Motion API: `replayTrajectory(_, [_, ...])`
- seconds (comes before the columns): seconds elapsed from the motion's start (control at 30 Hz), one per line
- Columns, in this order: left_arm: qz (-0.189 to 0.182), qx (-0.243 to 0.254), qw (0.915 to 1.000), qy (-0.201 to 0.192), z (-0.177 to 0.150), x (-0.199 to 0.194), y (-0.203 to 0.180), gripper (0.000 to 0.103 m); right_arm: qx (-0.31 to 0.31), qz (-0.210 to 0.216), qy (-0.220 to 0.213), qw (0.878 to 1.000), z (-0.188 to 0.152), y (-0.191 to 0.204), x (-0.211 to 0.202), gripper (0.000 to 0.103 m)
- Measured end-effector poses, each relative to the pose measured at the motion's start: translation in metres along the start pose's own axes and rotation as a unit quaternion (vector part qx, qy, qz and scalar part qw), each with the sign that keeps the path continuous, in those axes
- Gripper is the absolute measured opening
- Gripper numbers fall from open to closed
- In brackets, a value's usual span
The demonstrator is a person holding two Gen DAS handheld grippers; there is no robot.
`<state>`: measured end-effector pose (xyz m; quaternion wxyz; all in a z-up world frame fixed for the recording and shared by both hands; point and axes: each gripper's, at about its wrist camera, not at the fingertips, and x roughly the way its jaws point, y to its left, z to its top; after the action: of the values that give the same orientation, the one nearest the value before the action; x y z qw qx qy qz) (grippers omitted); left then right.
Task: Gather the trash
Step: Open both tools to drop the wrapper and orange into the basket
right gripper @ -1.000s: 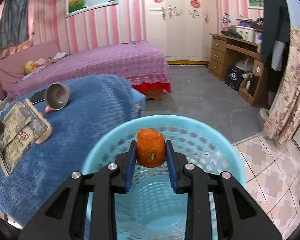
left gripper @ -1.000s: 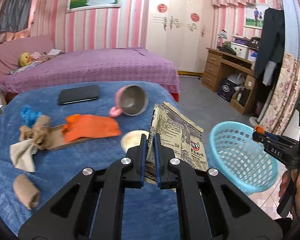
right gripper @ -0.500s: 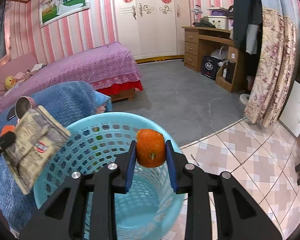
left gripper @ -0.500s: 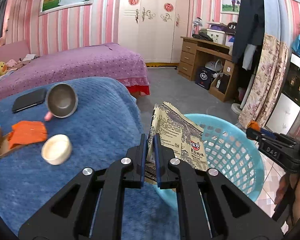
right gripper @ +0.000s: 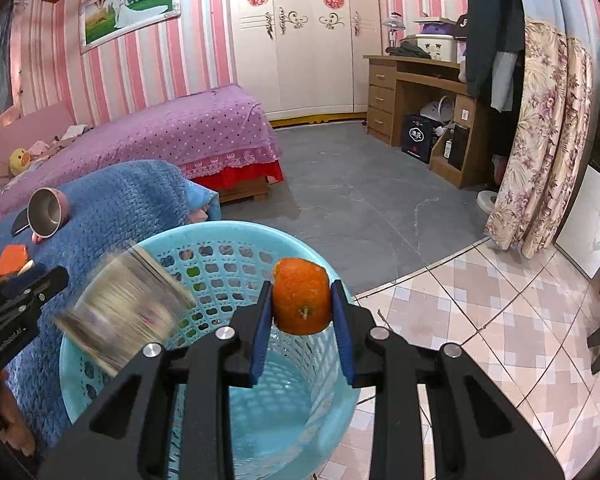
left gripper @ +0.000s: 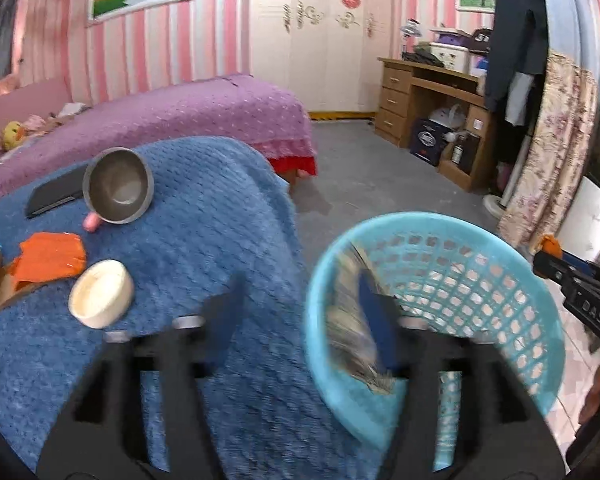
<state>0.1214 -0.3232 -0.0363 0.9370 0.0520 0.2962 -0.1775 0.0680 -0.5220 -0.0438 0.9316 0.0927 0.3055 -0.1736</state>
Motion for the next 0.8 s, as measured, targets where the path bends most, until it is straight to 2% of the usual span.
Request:
replayTrajectory(0.07, [0.001, 0.005, 1.0, -0.006, 0.001, -0.004, 0.003, 0.076, -0.001, 0.001, 0.0, 1.0, 0.0, 0.001, -0.001, 0.029])
replayTrajectory(0.13, [0.014, 0.008, 0.9998, -0.011, 0.002, -0.007, 0.008, 0.086, 0.0, 0.003, -0.001, 1.0, -0.001, 0.001, -0.001, 0.029])
replayTrajectory(0.2, [0.018, 0.002, 0.9997, -0.015, 0.003, -0.01, 0.015, 0.092, -0.001, 0.007, 0.001, 1.0, -0.001, 0.003, 0.0, 0.029])
replayTrajectory(0.47, [0.025, -0.008, 0.9995, -0.015, -0.002, -0.022, 0.035, 0.097, -0.015, 0.021, 0.006, 1.0, -0.003, 0.021, 0.005, 0.031])
replayTrajectory(0.5, [0.026, -0.009, 0.9995, -0.015, -0.003, -0.025, 0.037, 0.097, -0.017, 0.021, 0.006, 1.0, -0.003, 0.024, 0.005, 0.033])
replayTrajectory(0.57, [0.027, -0.008, 0.9994, -0.019, -0.006, -0.03, 0.042, 0.097, -0.022, 0.016, 0.005, 1.0, -0.004, 0.029, 0.005, 0.062])
replayTrajectory(0.73, [0.035, -0.008, 0.999, -0.027, -0.007, -0.044, 0.056, 0.097, -0.011, 0.015, -0.005, 1.0, -0.002, 0.034, -0.001, 0.078])
replayTrajectory(0.8, [0.037, -0.01, 0.9988, -0.03, -0.008, -0.051, 0.061, 0.097, -0.004, 0.013, -0.008, 1.0, -0.002, 0.035, -0.004, 0.082])
